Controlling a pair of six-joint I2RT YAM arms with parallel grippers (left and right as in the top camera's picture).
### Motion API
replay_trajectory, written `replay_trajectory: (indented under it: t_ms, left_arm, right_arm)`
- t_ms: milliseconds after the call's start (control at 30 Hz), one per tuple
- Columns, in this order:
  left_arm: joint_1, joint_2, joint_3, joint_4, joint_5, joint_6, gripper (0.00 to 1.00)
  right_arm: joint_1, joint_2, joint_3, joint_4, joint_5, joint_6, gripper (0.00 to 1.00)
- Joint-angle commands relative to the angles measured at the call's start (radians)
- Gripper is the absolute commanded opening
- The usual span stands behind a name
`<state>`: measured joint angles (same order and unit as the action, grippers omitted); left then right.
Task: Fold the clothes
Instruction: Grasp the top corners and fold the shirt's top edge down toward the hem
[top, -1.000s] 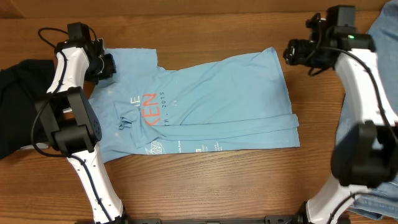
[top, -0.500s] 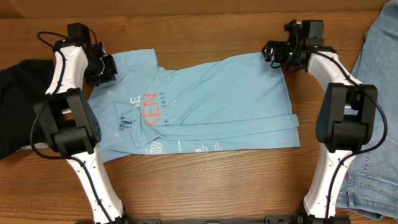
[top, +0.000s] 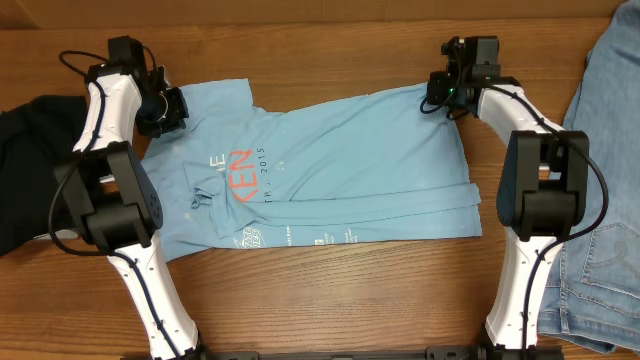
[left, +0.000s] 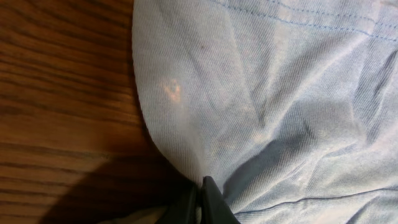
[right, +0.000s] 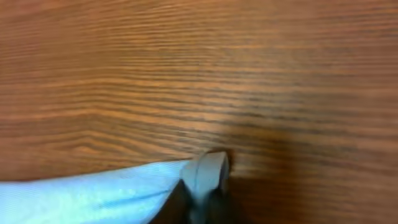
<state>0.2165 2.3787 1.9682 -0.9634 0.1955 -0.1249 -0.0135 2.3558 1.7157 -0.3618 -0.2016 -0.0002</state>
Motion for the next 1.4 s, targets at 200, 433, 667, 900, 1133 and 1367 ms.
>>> replay_trajectory:
  t_ms: [200, 433, 667, 900, 1133, 1367]
  left_arm:
    - [-0.004, -0.104, -0.001, -0.043, 0.016, -0.01, 0.04]
    - [-0.003, -0.282, -0.001, -0.192, 0.015, -0.014, 0.04]
    - [-0.002, -0.355, -0.001, -0.273, 0.014, -0.013, 0.04]
    - [0.001, -0.356, -0.002, -0.38, -0.169, -0.014, 0.04]
    - [0.034, -0.356, -0.002, -0.455, -0.224, -0.037, 0.04]
    - [0.03, -0.356, -0.002, -0.574, -0.221, -0.032, 0.04]
  right_arm:
    - [-0.045, -0.064, 0.039, -0.174, 0.052, 0.05, 0.04]
    - [-0.055, -0.217, 0.061, -0.465, 0.074, 0.049, 0.04]
    - [-0.054, -0.269, 0.061, -0.653, 0.069, 0.049, 0.04]
    - [-0.056, -0.388, 0.061, -0.783, 0.071, 0.049, 0.04]
    - [-0.056, -0.408, 0.06, -0.908, 0.114, 0.049, 0.04]
    - [-0.056, -0.408, 0.058, -1.01, 0.18, 0.045, 0.09]
